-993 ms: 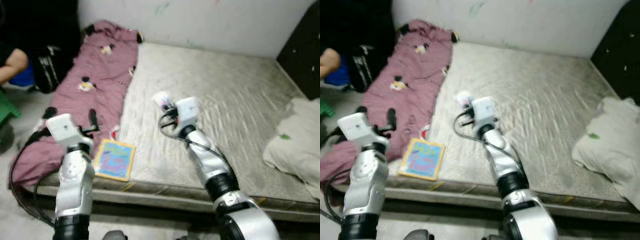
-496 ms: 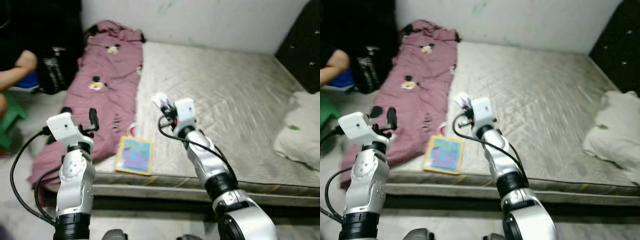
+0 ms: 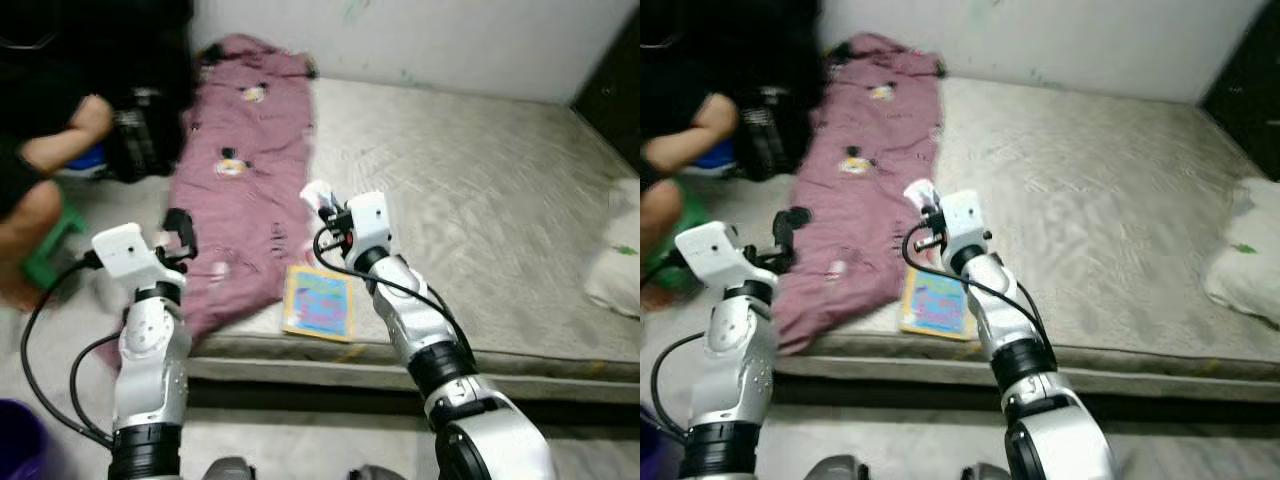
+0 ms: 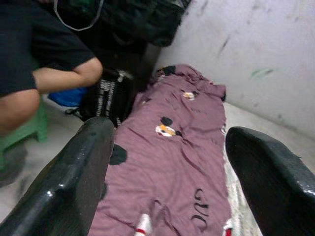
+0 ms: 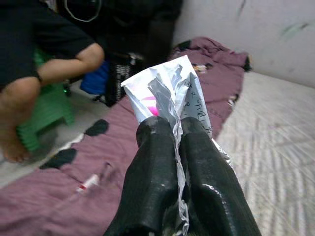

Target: Clean up the room

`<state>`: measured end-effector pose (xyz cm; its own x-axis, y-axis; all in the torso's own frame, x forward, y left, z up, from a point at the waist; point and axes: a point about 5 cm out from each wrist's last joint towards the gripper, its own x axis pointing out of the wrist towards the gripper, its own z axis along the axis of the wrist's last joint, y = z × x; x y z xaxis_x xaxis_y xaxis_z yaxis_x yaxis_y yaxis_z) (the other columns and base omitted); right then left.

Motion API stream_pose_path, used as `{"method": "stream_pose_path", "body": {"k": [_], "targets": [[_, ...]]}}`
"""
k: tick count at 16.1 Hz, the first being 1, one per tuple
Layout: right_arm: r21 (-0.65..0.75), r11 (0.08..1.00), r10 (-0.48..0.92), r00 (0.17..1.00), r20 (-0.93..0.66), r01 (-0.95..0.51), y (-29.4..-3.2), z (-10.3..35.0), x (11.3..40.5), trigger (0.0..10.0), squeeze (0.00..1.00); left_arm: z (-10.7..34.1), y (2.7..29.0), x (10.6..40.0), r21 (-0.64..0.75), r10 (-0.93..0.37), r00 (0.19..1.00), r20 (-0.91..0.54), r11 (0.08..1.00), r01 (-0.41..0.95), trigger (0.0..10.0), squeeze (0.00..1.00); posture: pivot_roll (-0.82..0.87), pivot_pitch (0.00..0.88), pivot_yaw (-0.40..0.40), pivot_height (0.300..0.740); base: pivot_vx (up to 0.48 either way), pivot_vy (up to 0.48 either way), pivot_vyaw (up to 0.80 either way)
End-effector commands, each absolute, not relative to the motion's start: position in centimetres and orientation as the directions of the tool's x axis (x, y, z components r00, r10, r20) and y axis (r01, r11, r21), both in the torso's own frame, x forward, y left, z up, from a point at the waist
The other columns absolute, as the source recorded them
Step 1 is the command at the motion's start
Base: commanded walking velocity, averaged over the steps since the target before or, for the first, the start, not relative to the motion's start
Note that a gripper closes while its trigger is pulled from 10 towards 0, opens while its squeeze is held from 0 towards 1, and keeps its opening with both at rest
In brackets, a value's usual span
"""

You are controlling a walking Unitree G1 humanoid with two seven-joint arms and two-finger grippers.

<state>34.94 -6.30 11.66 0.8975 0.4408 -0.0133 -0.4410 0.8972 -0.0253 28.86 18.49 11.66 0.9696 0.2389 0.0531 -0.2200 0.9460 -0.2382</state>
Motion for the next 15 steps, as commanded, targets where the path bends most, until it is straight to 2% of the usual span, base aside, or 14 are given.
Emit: {"method": "stream_pose_path", "body": {"k": [1,12,15], "targets": [[-0.039,0.911,0.41,0.912,-0.033,-0.411,-7.86,11.19,35.02,10.0,0.0,11.7,17.57,28.98,-0.246,0.215,0.975,0.051,0.949,-0.196,10.0,0.0,0.09,0.0,-0.073,0.74,0.0,0.465,0.0],[-0.012,0.908,0.418,0.908,-0.038,-0.419,-7.83,11.01,34.96,10.0,0.0,11.51,17.97,28.46,-0.231,0.212,0.976,0.049,0.953,-0.196,10.0,0.0,0.09,0.0,-0.071,0.74,0.0,0.465,0.0],[-0.015,0.903,0.429,0.902,-0.041,-0.43,-7.71,10.91,34.87,10.0,0.0,11.79,18.08,28.37,-0.231,0.218,0.973,0.071,0.953,-0.197,10.0,0.0,0.09,0.0,-0.071,0.74,0.0,0.092,0.21]]}}
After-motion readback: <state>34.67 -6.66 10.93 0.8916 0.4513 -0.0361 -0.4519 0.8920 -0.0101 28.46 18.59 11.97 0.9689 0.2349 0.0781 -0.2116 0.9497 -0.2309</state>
